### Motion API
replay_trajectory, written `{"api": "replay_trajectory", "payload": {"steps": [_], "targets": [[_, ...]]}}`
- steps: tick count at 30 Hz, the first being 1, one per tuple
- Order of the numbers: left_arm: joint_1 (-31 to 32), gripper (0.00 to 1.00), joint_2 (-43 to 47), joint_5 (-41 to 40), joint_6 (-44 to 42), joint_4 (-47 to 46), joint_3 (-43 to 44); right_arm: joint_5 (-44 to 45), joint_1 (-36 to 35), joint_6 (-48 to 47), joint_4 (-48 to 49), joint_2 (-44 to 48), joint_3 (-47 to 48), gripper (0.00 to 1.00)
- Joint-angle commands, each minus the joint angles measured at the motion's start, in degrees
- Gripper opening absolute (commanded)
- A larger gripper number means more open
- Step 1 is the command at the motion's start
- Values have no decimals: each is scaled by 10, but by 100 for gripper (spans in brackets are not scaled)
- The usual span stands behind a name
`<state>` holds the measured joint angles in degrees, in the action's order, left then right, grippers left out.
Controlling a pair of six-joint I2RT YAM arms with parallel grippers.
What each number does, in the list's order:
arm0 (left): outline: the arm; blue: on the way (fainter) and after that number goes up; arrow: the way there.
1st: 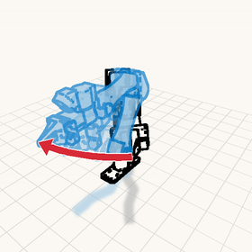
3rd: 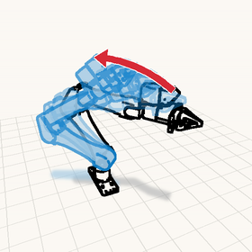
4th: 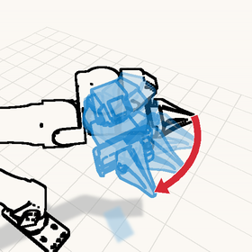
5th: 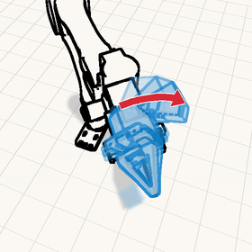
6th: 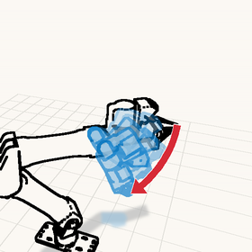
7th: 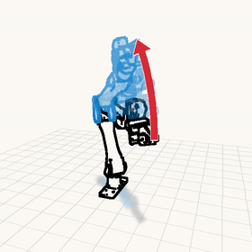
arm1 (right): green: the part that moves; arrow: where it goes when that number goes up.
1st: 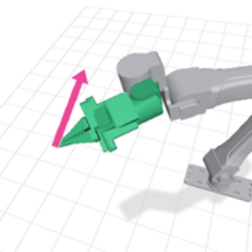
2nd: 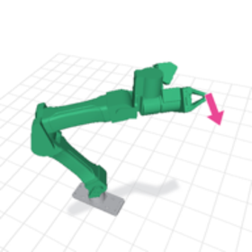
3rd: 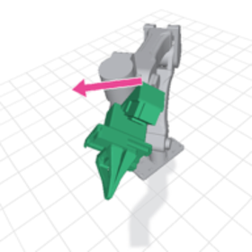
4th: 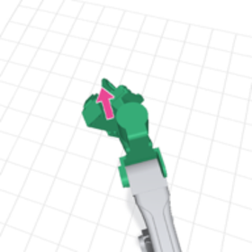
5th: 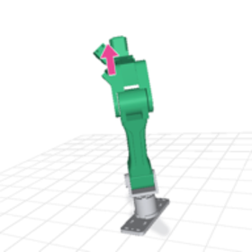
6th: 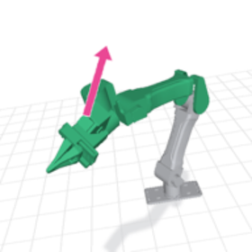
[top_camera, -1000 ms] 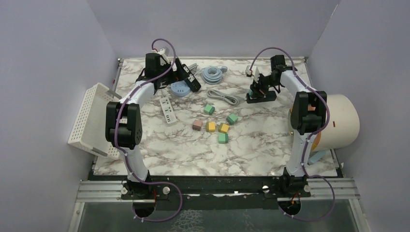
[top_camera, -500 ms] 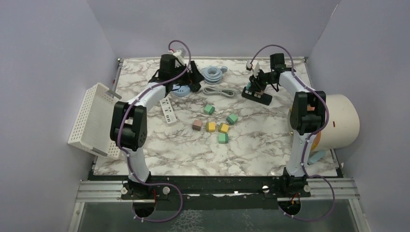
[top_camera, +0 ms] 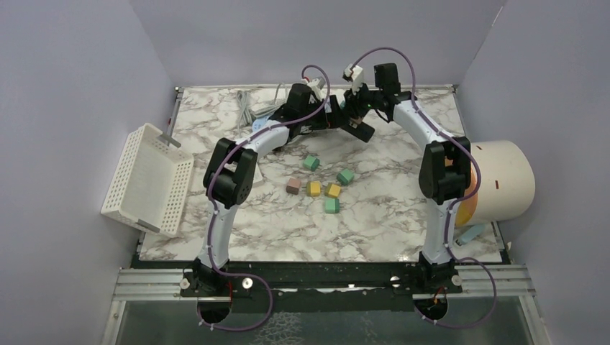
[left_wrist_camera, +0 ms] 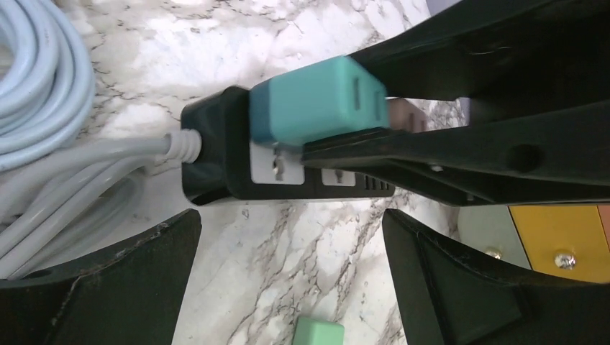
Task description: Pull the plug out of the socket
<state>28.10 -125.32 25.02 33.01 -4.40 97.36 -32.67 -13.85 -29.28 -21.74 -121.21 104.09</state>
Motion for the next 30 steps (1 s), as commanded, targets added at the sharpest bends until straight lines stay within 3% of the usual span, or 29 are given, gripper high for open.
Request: {"api": "replay_trajectory", "payload": {"steps": [1, 4, 9, 26, 27, 29, 30], "targets": [[-4, 99, -11, -18, 15, 9, 49, 58, 8, 103, 82, 32, 19, 1], [-4, 99, -2, -17, 14, -12, 36, 79, 8, 123, 83, 40, 37, 1], [-4, 99, 6, -4, 32, -80, 4, 32, 9, 153, 74, 45, 67, 1], [-5, 98, -52, 24, 126, -186, 21, -70, 9, 266, 147, 103, 24, 1], [-5, 93, -51, 22, 134, -197, 13, -77, 9, 272, 154, 104, 21, 1], [-6, 73, -50, 17, 147, -221, -5, -82, 9, 281, 160, 107, 18, 1], [-6, 46, -49, 18, 152, -228, -10, -83, 9, 284, 162, 108, 17, 1]]}}
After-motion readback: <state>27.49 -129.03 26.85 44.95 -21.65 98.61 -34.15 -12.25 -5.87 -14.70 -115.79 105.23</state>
